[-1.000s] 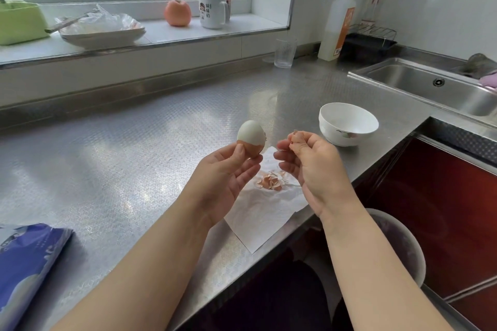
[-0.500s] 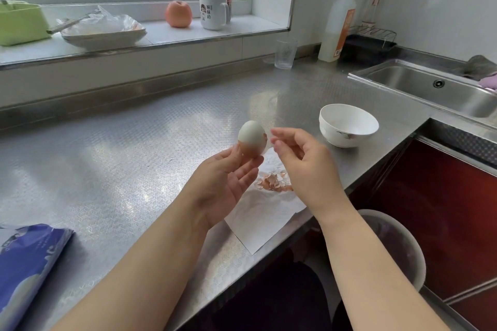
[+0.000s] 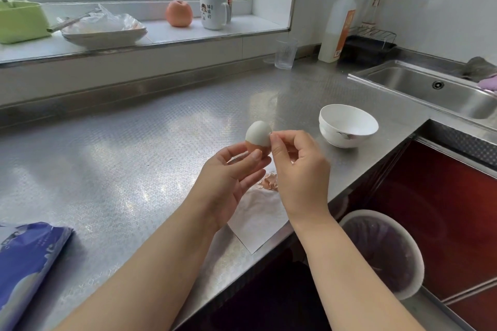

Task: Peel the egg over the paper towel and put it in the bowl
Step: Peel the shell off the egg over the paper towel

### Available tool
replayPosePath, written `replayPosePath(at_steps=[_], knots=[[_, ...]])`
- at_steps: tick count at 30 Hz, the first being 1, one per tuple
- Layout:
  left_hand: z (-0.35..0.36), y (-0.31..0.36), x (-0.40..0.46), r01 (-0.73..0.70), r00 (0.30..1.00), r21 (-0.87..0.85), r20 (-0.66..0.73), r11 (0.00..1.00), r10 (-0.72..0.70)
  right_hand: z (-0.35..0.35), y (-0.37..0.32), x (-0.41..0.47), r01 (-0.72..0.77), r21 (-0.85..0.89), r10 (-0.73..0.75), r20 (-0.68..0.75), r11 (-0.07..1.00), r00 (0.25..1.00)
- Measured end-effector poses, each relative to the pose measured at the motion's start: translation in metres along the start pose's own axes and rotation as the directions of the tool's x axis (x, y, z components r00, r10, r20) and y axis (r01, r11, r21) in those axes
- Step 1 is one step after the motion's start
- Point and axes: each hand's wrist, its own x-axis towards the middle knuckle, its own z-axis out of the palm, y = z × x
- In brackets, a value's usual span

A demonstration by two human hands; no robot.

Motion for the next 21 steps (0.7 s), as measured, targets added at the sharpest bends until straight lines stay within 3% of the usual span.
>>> replayPosePath(at_steps=[4, 11, 15, 18, 21], knots=[[0.0, -0.002, 0.0, -0.014, 1.0, 0.042, 0.011, 0.999, 0.013, 0.007, 0.0, -0.002, 0.018, -0.035, -0.02, -0.056, 0.999, 0.998], [-0.001, -0.004, 0.003, -0.014, 0.999, 0.07, 0.039, 0.997, 0.012, 0.013, -0.007, -0.002, -0.177, 0.086, 0.182, -0.044, 0.98, 0.982], [-0.002, -0.002, 0.003, 0.028, 0.996, 0.035, 0.082, 0.999, -0.031, 0.008, -0.009, 0.006, -0.36, 0.174, 0.358, 0.043, 0.916, 0.933], [-0.003, 0.001, 0.002, 0.067, 0.993, -0.002, 0.102, 0.998, -0.067, 0.001, -0.01, 0.014, -0.528, 0.356, 0.511, 0.149, 0.771, 0.847], [-0.003, 0.003, 0.001, 0.082, 0.99, -0.022, 0.118, 0.996, -0.079, -0.005, -0.004, 0.02, -0.568, 0.405, 0.559, 0.154, 0.717, 0.815]])
